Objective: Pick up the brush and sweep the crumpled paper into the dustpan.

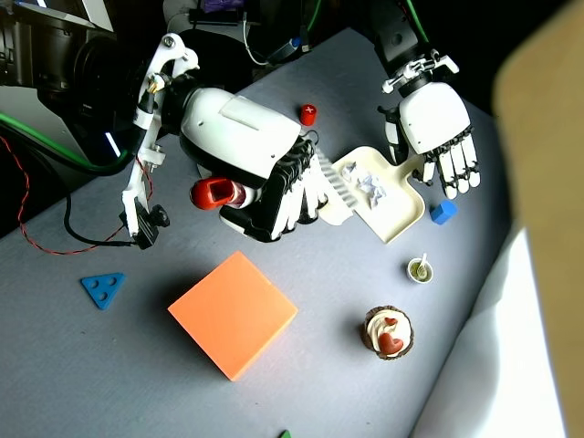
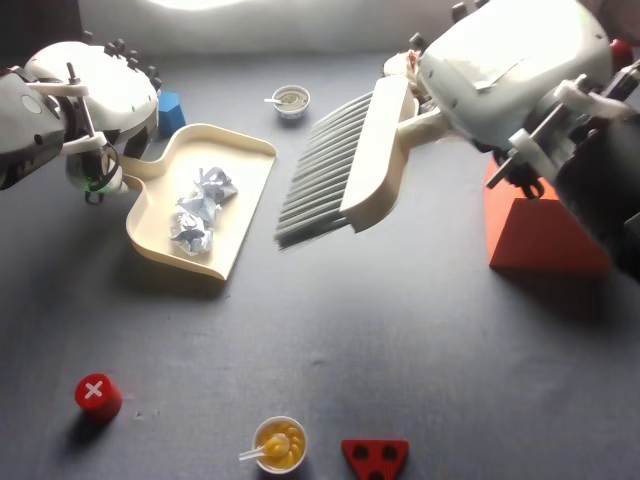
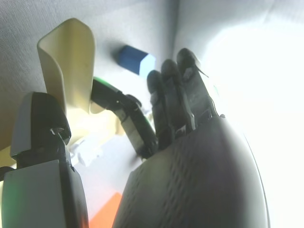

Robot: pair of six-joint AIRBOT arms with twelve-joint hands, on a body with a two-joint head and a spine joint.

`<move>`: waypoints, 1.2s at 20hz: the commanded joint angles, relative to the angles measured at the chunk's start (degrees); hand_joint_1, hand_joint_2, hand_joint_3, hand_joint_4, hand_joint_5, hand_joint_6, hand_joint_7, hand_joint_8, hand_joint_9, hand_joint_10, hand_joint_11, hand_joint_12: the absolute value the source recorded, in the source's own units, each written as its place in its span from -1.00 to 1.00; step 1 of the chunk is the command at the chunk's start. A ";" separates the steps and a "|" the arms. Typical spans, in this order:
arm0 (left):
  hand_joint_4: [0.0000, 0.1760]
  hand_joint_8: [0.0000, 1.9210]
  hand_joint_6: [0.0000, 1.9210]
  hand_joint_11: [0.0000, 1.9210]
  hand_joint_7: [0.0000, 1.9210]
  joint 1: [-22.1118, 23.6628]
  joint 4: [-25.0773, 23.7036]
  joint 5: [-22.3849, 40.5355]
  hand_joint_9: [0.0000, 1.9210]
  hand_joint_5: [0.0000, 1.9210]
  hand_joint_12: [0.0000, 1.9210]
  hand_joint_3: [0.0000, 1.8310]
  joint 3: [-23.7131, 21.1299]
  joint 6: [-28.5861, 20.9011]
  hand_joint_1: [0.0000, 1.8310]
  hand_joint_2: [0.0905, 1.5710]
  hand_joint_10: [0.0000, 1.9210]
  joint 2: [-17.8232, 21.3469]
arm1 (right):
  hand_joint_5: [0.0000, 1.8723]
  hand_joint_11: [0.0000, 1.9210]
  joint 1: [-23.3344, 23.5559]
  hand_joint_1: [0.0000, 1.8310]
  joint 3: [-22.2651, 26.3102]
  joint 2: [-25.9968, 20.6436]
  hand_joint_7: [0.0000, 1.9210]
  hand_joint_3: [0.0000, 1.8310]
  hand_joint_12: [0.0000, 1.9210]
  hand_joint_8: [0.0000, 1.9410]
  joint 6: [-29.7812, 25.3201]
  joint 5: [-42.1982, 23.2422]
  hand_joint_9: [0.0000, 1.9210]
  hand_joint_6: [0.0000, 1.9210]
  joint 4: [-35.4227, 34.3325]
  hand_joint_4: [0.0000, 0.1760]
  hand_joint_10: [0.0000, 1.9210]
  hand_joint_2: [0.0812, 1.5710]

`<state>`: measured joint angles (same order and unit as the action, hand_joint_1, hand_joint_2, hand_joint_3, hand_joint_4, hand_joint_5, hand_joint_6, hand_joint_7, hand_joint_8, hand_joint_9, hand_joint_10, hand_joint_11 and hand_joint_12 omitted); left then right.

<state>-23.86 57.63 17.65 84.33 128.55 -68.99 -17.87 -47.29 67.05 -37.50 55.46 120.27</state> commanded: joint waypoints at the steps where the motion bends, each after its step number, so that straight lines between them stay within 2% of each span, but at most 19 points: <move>1: -0.87 -1.00 -0.12 -0.78 -0.66 0.42 -1.42 4.91 -0.74 0.11 -1.00 -1.00 0.07 0.27 0.20 0.34 -1.00 1.03 | -0.03 0.58 0.82 0.75 -0.05 -0.67 0.19 -1.00 1.00 1.00 0.22 5.10 0.47 1.00 6.34 0.54 1.00 0.46; 5: -0.73 -1.00 -0.14 -0.76 -0.65 0.42 -1.40 5.07 -0.74 0.11 -0.99 -1.00 0.07 0.17 0.20 0.33 -1.00 1.07 | -0.02 0.58 0.77 0.74 -2.18 0.38 0.19 -1.00 1.00 1.00 0.22 9.32 0.46 1.00 10.37 0.47 1.00 0.46; 6: -0.08 -1.00 -0.05 -0.78 -0.68 0.43 -1.40 5.10 -0.77 0.06 -0.99 -1.00 0.07 0.16 0.16 0.36 -1.00 1.07 | -0.03 0.59 0.71 0.74 -2.95 0.77 0.20 -1.00 1.00 1.00 0.22 10.63 0.47 1.00 10.96 0.42 1.00 0.47; 7: -0.20 -1.00 -0.01 -0.79 -0.70 0.45 -1.40 5.15 -0.78 0.04 -0.99 -1.00 0.06 0.13 0.16 0.37 -1.00 1.07 | -0.06 0.59 0.49 0.75 -3.61 1.12 0.21 -1.00 1.00 1.00 0.22 11.90 0.48 1.00 11.26 0.34 1.00 0.48; 9: -0.01 -1.00 0.12 -0.83 -0.75 0.48 -1.41 5.17 -0.82 -0.05 -1.00 -0.99 0.06 0.12 0.12 0.42 -1.00 1.07 | -0.08 0.55 0.03 0.73 -4.11 1.32 0.19 -1.00 1.00 1.00 0.22 12.46 0.44 1.00 11.54 0.27 1.00 0.48; 10: 0.18 -1.00 0.16 -0.80 -0.75 0.48 -1.42 5.15 -0.80 -0.07 -0.98 -1.00 0.05 0.12 0.11 0.44 -0.99 1.08 | -0.08 0.55 -0.32 0.73 -4.16 1.32 0.18 -1.00 1.00 1.00 0.22 12.46 0.44 1.00 12.01 0.26 1.00 0.48; 11: -0.56 -0.99 -0.55 -0.81 -0.76 0.47 -1.42 5.11 -0.82 -0.21 -0.99 -1.00 0.04 0.12 0.08 0.40 -0.99 1.08 | -0.08 0.54 -0.72 0.72 -4.18 1.32 0.18 -1.00 1.00 1.00 0.22 12.46 0.43 1.00 12.52 0.26 1.00 0.48; 12: -0.54 -0.99 -0.86 -0.82 -0.79 0.47 -1.44 5.07 -0.84 -0.24 -0.99 -1.00 0.02 0.12 0.06 0.38 -1.00 1.11 | -0.07 0.54 -1.12 0.72 -4.20 1.32 0.18 -1.00 1.00 1.00 0.22 12.46 0.43 1.00 12.92 0.27 1.00 0.47; 13: -0.23 -1.00 -0.95 -0.84 -0.81 0.47 -1.45 5.13 -0.85 -0.28 -1.00 -1.00 0.00 0.12 0.01 0.38 -1.00 1.12 | -0.06 0.55 -1.60 0.74 -4.24 1.32 0.18 -1.00 1.00 1.00 0.22 12.46 0.44 1.00 13.36 0.26 1.00 0.46; 15: 0.06 -0.99 -1.00 -0.84 -0.81 0.47 -1.46 5.12 -0.85 -0.37 -0.99 -1.00 -0.02 0.12 -0.04 0.35 -0.99 1.14 | -0.07 0.56 -2.39 0.74 -4.27 1.32 0.18 -1.00 1.00 1.00 0.22 12.45 0.42 1.00 14.16 0.27 1.00 0.46; 16: 0.16 -0.99 -0.99 -0.80 -0.77 0.47 -1.46 5.13 -0.81 -0.32 -0.97 -1.00 -0.02 0.12 0.01 0.27 -0.99 1.15 | -0.03 0.57 -2.59 0.72 -4.31 1.32 0.18 -1.00 1.00 1.00 0.22 12.45 0.43 1.00 14.41 0.34 1.00 0.45; 17: 0.16 -0.99 -0.99 -0.80 -0.77 0.47 -1.46 5.14 -0.81 -0.32 -0.97 -1.00 -0.02 0.12 0.01 0.27 -0.99 1.16 | -0.03 0.57 -2.69 0.72 -4.36 1.36 0.18 -1.00 1.00 1.00 0.22 12.45 0.43 1.00 14.53 0.34 1.00 0.45; 18: 0.22 -0.99 -0.99 -0.80 -0.76 0.47 -1.46 5.11 -0.80 -0.31 -0.97 -1.00 -0.02 0.12 0.02 0.25 -0.99 1.17 | -0.14 0.55 -2.80 0.57 -4.39 1.41 0.18 -1.00 1.00 1.00 0.22 12.45 0.41 0.60 14.73 -1.00 1.00 0.44; 19: 0.22 -0.99 -0.99 -0.80 -0.76 0.47 -1.46 5.18 -0.80 -0.31 -0.97 -1.00 -0.04 0.12 0.02 0.25 -0.99 1.19 | -0.14 0.55 -3.21 0.57 -4.41 1.48 0.18 -1.00 1.00 1.00 0.22 12.45 0.41 0.60 15.39 -1.00 1.00 0.44; 20: 0.26 -0.99 -0.99 -0.80 -0.77 0.47 -1.46 5.14 -0.80 -0.30 -0.97 -1.00 -0.04 0.12 0.02 0.25 -0.99 1.19 | -0.08 0.52 -3.66 0.31 -4.41 1.55 0.17 -1.00 1.00 1.00 0.22 12.44 0.39 0.26 16.01 -1.00 1.00 0.45; 21: 0.29 -1.00 -0.99 -0.79 -0.75 0.47 -1.48 5.13 -0.78 -0.29 -0.97 -1.00 -0.06 0.13 0.02 0.23 -0.99 1.19 | -0.07 0.50 -4.13 0.25 -4.43 1.63 0.15 -1.00 1.00 1.00 0.22 12.44 0.36 0.22 16.41 -1.00 1.00 0.46; 22: 0.31 -1.00 -0.99 -0.79 -0.74 0.46 -1.49 5.10 -0.78 -0.27 -0.97 -1.00 -0.12 0.13 0.03 0.23 -1.00 1.21 | -0.08 0.38 -4.64 0.23 -4.47 1.77 0.10 -1.00 1.00 1.00 0.21 12.44 0.23 0.80 16.58 -1.00 1.00 0.37; 23: 0.31 -1.00 -0.99 -0.79 -0.74 0.45 -1.49 5.10 -0.78 -0.26 -0.97 -1.00 -0.19 0.13 0.03 0.23 -1.00 1.24 | -0.09 0.35 -4.99 0.22 -4.62 1.96 0.09 -1.00 1.00 1.00 -0.03 12.44 0.20 0.96 16.58 -1.00 1.00 0.34; 24: 0.31 -1.00 -0.99 -0.79 -0.74 0.43 -1.49 5.11 -0.78 -0.26 -0.97 -1.00 -0.24 0.13 0.03 0.23 -1.00 1.27 | -0.09 0.35 -5.33 0.22 -4.78 2.17 0.09 -1.00 1.00 1.00 -0.37 12.44 0.20 0.96 16.59 -1.00 1.00 0.34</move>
<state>-23.86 57.58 17.89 84.09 128.46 -68.40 -23.97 -51.94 69.73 -38.13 62.54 131.35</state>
